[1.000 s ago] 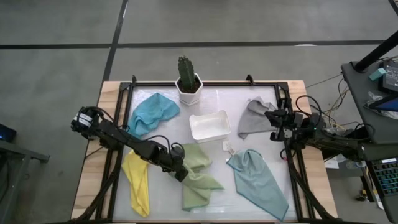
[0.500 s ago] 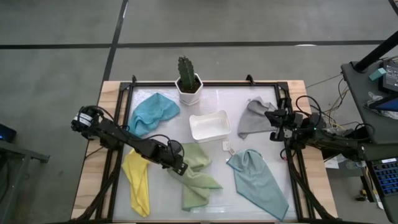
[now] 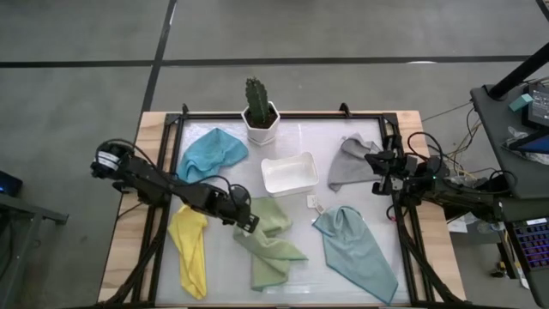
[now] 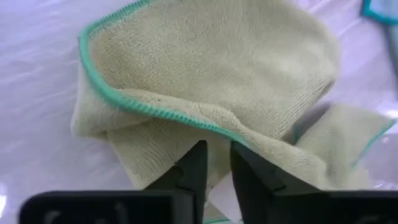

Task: Fold microfiber towels
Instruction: Fold the green towel

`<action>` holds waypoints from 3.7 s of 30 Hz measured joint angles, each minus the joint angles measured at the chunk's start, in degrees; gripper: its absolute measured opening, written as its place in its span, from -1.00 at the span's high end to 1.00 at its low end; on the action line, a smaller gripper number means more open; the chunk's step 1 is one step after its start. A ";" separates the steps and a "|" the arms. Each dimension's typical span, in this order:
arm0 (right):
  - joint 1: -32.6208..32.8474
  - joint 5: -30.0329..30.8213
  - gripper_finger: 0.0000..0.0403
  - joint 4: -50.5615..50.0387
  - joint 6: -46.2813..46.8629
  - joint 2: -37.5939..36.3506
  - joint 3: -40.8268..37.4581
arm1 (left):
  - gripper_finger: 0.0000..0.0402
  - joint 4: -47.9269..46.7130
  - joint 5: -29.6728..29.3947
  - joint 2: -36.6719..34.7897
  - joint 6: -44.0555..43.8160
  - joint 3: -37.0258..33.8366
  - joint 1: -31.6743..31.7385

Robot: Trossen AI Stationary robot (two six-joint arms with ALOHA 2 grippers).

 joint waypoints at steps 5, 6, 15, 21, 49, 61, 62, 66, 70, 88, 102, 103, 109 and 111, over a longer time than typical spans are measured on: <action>0.01 -0.04 0.96 -0.10 -0.02 0.02 0.00 | 0.31 -0.28 1.72 0.22 -2.53 -0.35 0.25; 0.02 -0.03 0.96 -0.14 -0.02 0.02 0.00 | 0.23 -0.31 1.78 0.55 -3.04 -0.35 0.23; 0.00 -0.02 0.96 -0.13 -0.02 0.02 0.00 | -0.24 -0.36 1.85 1.24 -4.64 -0.48 0.94; 0.00 -0.02 0.96 -0.11 -0.02 0.02 0.00 | -0.26 -0.36 0.13 1.57 -8.63 -0.48 1.24; 0.15 -1.41 0.96 0.03 0.06 3.22 0.51 | 1.00 -0.31 16.90 -1.14 36.41 6.80 -1.95; 0.17 -7.00 0.96 0.11 2.58 21.14 8.11 | 1.00 -0.41 18.59 -1.62 35.54 9.21 -5.89; 0.17 -7.80 0.96 0.03 2.48 22.80 8.70 | 1.00 -0.42 18.64 -1.67 35.03 9.24 -5.94; 1.11 -9.28 0.96 0.11 1.99 29.26 11.65 | 1.00 -0.46 20.17 -2.06 34.81 9.40 -6.08; 3.20 -9.62 0.96 0.15 0.59 34.87 14.71 | 1.00 -0.47 20.79 -2.73 34.76 9.40 -6.10; 13.08 -9.17 0.96 0.06 -0.09 56.97 26.41 | 1.00 -1.70 20.78 -5.21 34.24 9.42 -7.08; 15.54 -9.97 0.96 -0.92 2.32 71.59 36.18 | 1.00 -1.70 20.76 -5.21 30.35 9.40 -12.22; 15.54 -10.71 0.95 -1.41 2.32 72.77 37.07 | 1.00 -1.70 20.76 -5.21 30.22 9.40 -12.53; 15.54 -15.33 0.78 -2.01 3.65 80.15 42.99 | 1.00 -1.72 20.54 -5.21 30.24 9.38 -13.19; 15.54 -15.64 0.67 -2.40 3.67 82.84 44.80 | 1.00 -1.74 20.54 -5.21 30.24 9.38 -13.19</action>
